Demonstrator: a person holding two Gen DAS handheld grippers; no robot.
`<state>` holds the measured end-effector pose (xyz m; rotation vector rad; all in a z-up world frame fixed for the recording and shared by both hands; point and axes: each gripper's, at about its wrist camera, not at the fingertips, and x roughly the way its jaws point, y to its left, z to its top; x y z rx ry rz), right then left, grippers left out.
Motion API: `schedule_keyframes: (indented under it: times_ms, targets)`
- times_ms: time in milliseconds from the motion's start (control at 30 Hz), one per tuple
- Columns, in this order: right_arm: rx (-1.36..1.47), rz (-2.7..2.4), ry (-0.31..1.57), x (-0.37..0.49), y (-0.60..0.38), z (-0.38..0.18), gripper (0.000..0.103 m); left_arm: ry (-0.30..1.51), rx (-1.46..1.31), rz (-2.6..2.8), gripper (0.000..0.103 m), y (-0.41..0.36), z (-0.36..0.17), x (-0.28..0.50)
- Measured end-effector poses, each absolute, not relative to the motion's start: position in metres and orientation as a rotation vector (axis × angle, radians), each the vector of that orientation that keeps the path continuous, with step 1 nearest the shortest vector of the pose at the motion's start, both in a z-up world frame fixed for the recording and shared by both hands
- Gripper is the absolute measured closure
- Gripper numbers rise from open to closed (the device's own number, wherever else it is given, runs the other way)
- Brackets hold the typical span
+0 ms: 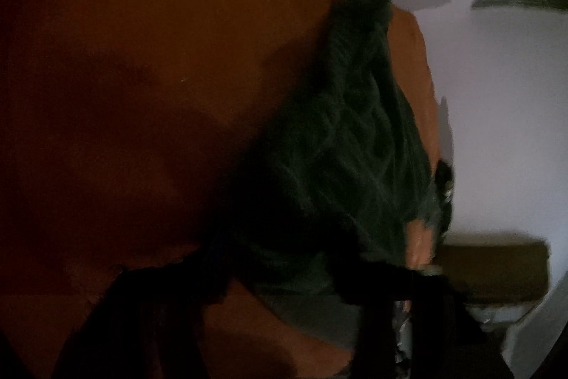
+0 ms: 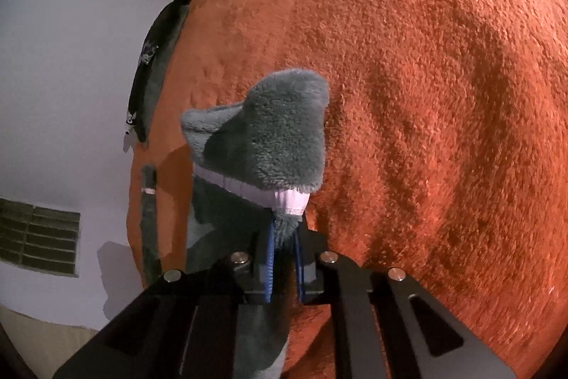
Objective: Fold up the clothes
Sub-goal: 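Grasp the pink-striped sleeve cuff with the right gripper and lift it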
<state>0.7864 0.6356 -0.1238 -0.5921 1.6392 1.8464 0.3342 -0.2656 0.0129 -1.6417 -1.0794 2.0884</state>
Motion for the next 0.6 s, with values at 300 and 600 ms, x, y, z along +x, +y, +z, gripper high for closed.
schedule_keyframes:
  times_ms: [300, 600]
  targets:
    - [-0.615, 1.914, 1.516, 0.756, 0.636, -0.052, 0.098, -1.24, -1.445, 2.103, 0.089, -0.245, 0.079, 0.311]
    - [-0.682, 1.905, 1.414, 0.616, 0.666, 0.023, 0.098, -1.485, -1.407, 2.146, 0.089, -0.23, 0.142, 0.242]
